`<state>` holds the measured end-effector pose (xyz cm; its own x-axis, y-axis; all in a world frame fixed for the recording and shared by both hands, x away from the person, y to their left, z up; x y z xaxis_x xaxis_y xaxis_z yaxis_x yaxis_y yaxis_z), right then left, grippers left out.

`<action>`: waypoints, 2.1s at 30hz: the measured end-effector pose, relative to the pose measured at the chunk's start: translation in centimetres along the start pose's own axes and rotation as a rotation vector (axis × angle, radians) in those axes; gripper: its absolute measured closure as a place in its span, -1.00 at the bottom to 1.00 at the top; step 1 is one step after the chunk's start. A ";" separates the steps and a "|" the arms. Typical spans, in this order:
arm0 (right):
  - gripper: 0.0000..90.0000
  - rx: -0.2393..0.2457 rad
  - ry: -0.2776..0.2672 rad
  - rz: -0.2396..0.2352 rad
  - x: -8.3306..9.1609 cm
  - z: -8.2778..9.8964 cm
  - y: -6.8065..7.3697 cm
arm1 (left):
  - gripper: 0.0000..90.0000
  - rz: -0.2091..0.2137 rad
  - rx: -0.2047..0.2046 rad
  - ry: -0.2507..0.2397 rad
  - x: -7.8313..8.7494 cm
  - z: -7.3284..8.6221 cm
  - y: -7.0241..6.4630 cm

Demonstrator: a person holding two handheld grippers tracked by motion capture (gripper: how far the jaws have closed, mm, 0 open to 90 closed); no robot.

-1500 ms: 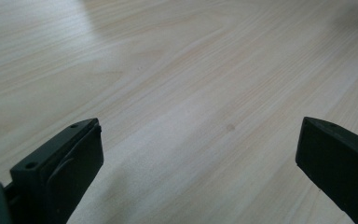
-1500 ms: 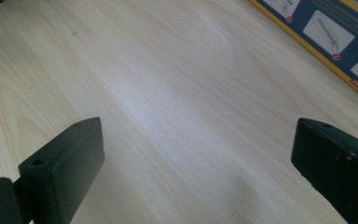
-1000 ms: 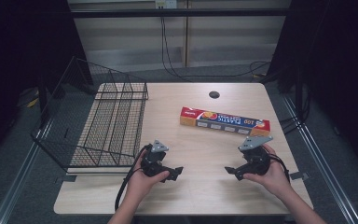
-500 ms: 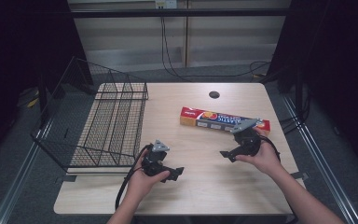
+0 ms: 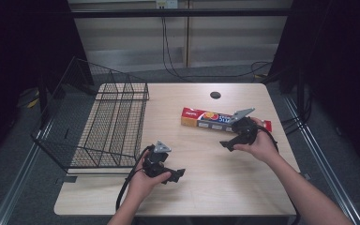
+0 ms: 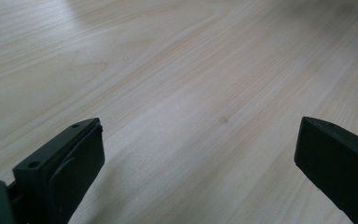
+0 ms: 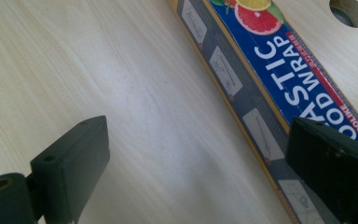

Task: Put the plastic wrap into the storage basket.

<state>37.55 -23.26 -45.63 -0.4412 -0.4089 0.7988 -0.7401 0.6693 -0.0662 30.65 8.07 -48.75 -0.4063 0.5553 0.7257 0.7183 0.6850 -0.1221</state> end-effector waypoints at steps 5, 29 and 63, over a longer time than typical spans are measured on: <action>-0.85 0.001 0.002 -0.005 -0.4 -0.5 -0.6 | -0.96 0.004 -0.001 0.008 -0.1 0.1 -0.1; -0.84 -0.011 0.013 0.045 -1.0 -1.8 -4.6 | -0.95 0.015 0.000 0.022 -0.3 0.2 -0.3; -0.64 -0.099 0.047 -0.001 -2.0 0.1 -8.0 | -0.94 0.027 -0.018 0.062 -0.7 0.5 -0.3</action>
<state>44.30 -27.80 -46.74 -0.4143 -0.3819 0.8262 -0.6860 0.7275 -0.0077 30.45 7.71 -49.54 -0.3517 0.5425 0.7629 0.7383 0.6617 -0.1303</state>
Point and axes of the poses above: each handheld gripper's, and its own axes: x roughly backward along the jaws, z roughly out of its underside, y roughly to its left, the point moved 1 cm from there along -x, roughly forward along the jaws, and after that the axes turned 4 degrees about -z, right-handed, at the moved point
